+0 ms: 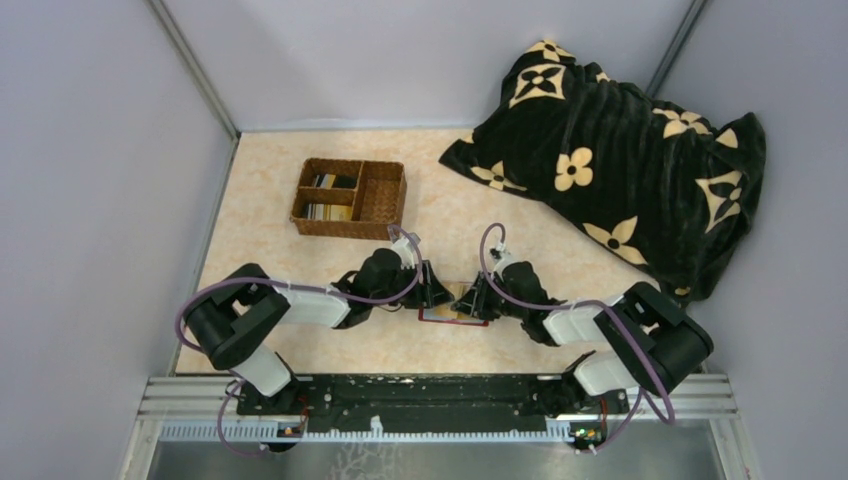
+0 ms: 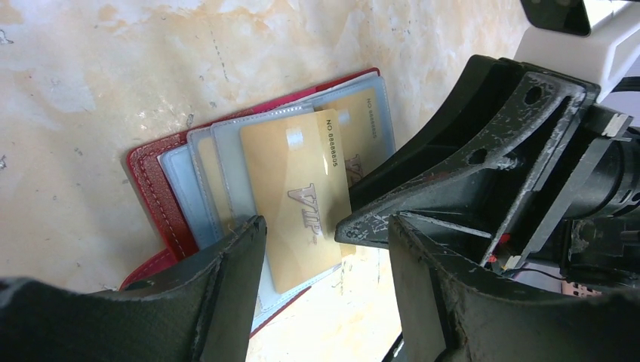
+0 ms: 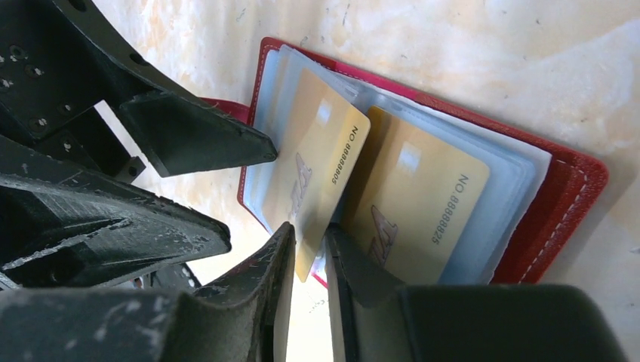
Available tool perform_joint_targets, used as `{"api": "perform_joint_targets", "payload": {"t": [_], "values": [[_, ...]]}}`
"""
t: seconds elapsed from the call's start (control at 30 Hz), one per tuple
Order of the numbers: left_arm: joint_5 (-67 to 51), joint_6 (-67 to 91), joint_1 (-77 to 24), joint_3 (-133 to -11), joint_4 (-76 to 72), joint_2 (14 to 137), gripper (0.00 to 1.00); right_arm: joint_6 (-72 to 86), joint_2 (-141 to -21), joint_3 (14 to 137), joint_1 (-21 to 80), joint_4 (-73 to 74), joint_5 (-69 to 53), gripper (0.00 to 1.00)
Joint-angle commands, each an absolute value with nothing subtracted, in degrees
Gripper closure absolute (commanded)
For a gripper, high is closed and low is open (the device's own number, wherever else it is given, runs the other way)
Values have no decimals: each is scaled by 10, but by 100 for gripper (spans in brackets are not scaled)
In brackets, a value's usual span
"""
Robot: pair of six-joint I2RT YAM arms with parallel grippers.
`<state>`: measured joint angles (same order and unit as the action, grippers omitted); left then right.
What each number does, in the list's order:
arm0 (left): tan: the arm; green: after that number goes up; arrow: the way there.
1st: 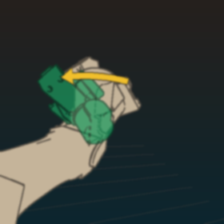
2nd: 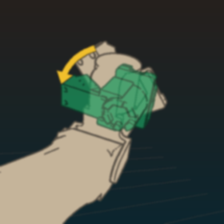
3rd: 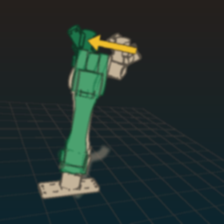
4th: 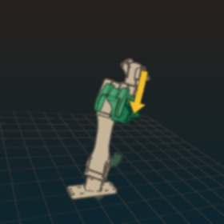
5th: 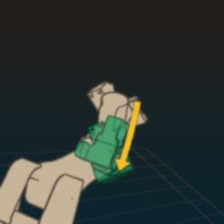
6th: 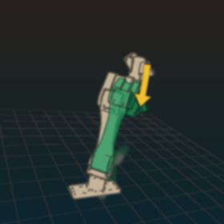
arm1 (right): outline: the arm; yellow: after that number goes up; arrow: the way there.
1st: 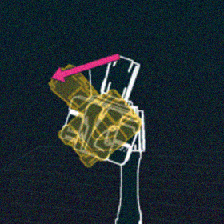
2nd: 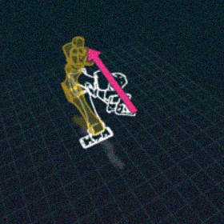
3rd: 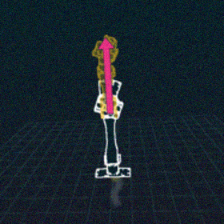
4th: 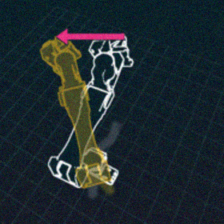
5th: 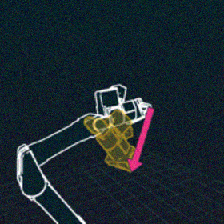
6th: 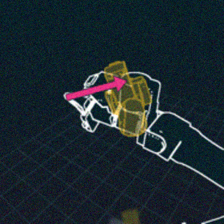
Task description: Take the credit cards out of the card holder
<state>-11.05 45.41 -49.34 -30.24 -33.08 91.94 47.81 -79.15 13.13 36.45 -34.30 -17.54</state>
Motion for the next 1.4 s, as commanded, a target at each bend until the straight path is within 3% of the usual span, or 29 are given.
{"api": "perform_joint_targets", "payload": {"t": [0.0, 0.43, 0.5, 0.93, 1.37], "values": [[-117, 454, -496, -299, -323, 933, 33, 475, -787, 120, 361, -331, -170, 81], [-126, 461, -496, -311, -328, 957, 33, 445, -681, 128, 360, -225, -132, 89], [-126, 461, -496, -312, -327, 959, 33, 443, -678, 126, 360, -223, -132, 100], [-139, 462, -482, -307, -320, 911, 29, 411, -580, 112, 310, -142, -130, 100], [-108, 416, -453, -339, -213, 790, 26, 390, -482, 106, 277, -71, -132, 100]]}}
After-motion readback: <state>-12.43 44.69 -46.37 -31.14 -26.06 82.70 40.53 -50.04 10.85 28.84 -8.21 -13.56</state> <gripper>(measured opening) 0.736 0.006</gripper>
